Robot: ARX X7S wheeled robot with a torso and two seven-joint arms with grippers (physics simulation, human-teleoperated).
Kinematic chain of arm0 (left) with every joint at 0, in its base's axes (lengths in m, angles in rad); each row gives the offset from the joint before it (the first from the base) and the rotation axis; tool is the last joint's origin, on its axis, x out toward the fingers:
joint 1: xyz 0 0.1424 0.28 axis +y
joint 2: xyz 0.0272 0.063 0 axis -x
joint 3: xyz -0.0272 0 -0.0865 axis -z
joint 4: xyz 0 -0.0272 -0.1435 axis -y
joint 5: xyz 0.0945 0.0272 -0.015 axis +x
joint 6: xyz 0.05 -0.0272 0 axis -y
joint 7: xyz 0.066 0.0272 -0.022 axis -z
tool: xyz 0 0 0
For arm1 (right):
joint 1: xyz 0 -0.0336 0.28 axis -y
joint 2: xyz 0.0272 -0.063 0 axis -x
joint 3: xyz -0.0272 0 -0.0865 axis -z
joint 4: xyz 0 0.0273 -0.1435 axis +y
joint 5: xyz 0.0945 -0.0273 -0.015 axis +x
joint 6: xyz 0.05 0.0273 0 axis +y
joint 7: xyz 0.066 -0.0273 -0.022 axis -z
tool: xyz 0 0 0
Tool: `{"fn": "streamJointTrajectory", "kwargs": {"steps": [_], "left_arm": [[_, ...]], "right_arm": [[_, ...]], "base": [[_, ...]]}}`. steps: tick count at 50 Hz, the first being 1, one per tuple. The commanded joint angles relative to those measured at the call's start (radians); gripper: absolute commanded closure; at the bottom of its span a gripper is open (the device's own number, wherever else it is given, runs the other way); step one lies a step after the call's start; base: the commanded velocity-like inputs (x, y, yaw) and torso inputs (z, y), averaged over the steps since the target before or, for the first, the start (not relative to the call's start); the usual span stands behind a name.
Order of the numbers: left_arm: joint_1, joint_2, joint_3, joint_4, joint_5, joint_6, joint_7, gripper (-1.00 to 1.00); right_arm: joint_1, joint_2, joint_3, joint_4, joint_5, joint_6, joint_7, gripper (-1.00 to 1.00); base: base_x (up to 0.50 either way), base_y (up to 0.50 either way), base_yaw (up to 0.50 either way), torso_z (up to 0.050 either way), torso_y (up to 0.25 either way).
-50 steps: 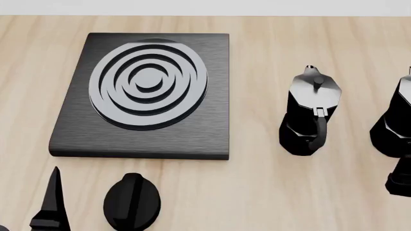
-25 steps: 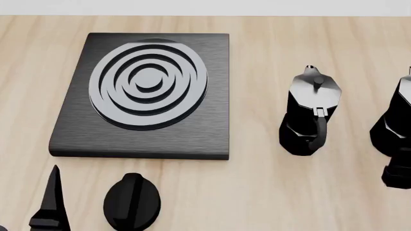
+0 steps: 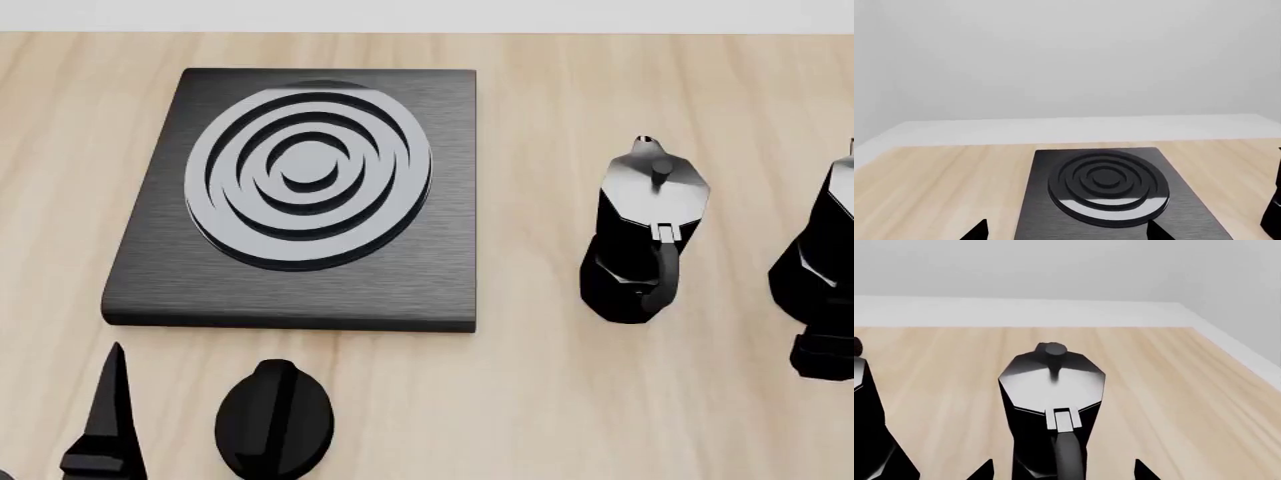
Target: Put the right moka pot on the stove.
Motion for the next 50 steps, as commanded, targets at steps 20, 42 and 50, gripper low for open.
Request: {"fn": "streamJointTrajectory", "kwargs": {"steps": [20, 42, 50], "left_arm": [[-0.007, -0.004, 0.003, -0.003, -0.009, 0.009, -0.008, -1.00], [-0.010, -0.008, 0.011, -0.015, -0.009, 0.009, -0.014, -1.00], [-0.013, -0.011, 0.013, -0.016, -0.014, 0.002, -0.017, -1.00]], "right_arm": [[0.086, -0.043, -0.042, 0.170, -0.063, -0.069, -0.034, 1.00], [-0.095, 0.047, 0.055, -0.197, 0.056, 0.055, 0.075, 1.00], [-0.222, 0.089, 0.138, -0.376, 0.132, 0.084, 0.124, 1.00]], "base": [[0.00, 0.00, 0.00, 0.000, 0.000], [0.00, 0.00, 0.00, 0.000, 0.000], [0.00, 0.00, 0.00, 0.000, 0.000]]}}
